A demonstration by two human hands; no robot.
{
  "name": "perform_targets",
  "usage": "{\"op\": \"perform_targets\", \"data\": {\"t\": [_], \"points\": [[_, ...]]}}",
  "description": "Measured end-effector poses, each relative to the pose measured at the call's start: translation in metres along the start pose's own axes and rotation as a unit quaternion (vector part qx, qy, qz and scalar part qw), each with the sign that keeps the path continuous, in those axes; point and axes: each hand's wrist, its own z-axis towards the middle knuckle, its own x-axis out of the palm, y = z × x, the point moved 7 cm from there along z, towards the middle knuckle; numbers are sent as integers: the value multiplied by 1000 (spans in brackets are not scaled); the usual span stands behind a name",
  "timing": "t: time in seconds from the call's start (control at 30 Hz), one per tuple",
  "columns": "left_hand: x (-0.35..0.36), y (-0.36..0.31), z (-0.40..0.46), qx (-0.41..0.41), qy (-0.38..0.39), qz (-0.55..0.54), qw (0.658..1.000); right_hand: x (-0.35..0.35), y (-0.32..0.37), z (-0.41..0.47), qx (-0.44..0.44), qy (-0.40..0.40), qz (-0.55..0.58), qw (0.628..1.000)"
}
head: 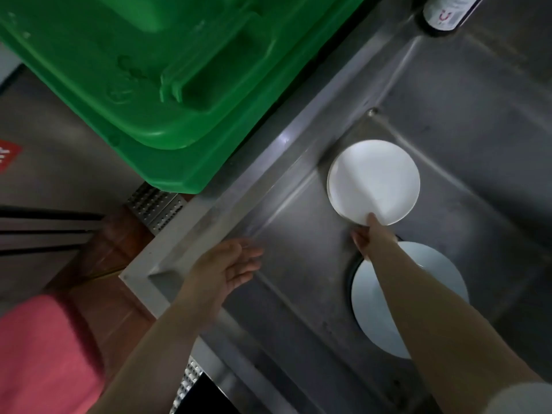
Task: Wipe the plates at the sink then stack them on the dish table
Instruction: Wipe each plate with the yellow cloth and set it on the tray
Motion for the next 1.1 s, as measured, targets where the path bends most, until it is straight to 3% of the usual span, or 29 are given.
{"op": "perform_targets", "data": {"t": [0.57, 0.83, 0.97, 1.1], "points": [[10, 6, 2, -11, 13, 26, 1000, -16, 1, 14, -7, -2, 21, 1000], [16, -3, -5, 11, 35, 53, 998, -18, -9, 8, 4, 117, 37, 992], [14, -9, -11, 22, 45, 62, 997, -32, -17, 0, -9, 128, 44, 991], [9, -15, -19, 35, 57, 82, 994, -47, -22, -20, -49, 123, -26, 991]]}}
